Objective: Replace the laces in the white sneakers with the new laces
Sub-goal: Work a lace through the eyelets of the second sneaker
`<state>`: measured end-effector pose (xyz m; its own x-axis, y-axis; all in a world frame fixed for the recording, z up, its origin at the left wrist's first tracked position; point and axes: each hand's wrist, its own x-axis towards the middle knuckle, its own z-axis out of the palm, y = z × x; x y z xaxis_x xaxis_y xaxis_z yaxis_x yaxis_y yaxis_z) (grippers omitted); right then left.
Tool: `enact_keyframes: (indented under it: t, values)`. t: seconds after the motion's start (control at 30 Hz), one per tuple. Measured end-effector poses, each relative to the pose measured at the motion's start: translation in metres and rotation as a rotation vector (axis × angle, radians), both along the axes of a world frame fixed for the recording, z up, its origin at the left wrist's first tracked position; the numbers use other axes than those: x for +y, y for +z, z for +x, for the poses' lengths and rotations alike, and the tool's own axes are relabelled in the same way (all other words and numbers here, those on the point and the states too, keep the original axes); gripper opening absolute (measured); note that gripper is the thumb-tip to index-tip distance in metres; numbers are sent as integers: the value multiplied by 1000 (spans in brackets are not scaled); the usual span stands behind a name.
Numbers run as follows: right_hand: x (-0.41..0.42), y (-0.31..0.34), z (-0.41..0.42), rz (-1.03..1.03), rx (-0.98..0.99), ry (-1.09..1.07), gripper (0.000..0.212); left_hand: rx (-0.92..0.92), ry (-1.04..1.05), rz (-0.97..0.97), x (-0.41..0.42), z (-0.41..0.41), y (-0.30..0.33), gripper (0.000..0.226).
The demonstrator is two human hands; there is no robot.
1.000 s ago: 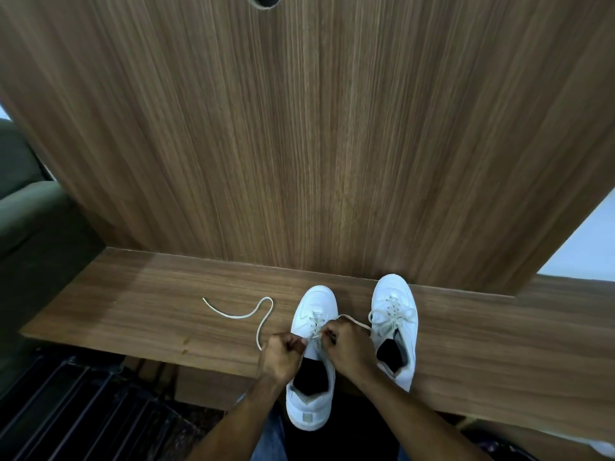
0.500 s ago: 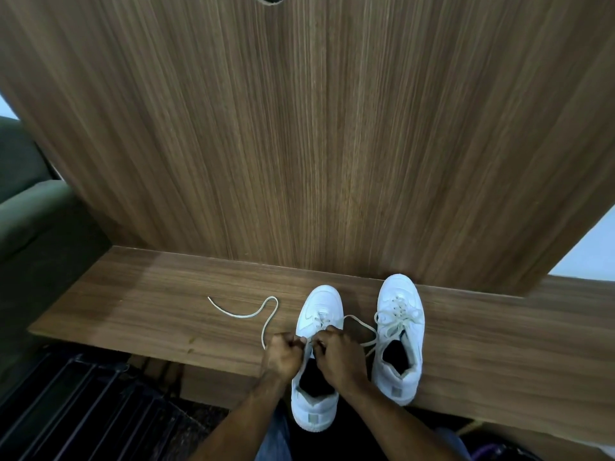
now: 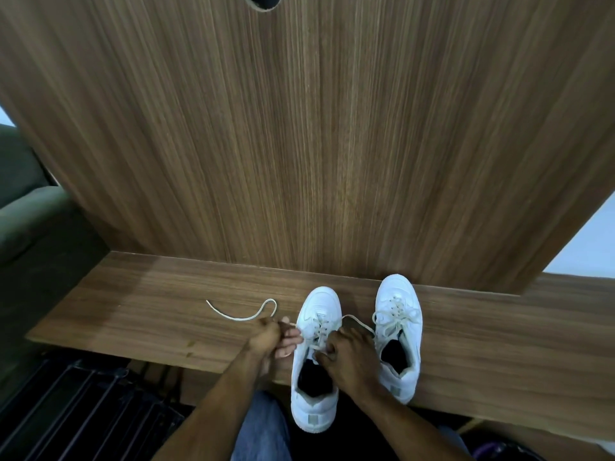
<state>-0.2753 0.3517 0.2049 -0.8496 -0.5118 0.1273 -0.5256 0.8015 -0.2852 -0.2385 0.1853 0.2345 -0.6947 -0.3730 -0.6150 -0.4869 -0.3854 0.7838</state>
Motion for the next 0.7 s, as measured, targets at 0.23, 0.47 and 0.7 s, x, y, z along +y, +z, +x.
enact_keyframes:
  t: [0.23,0.47,0.7]
  values:
    - [12,5,7,15,-254,-28,34,452,486,297,-80,-16,69,28]
    - [10,7,10,-12,-284,-74,33,96,226,20,-36,0,18,21]
    - [9,11,10,-17,-300,-82,32,-161,-139,-81,25,10,-22,33]
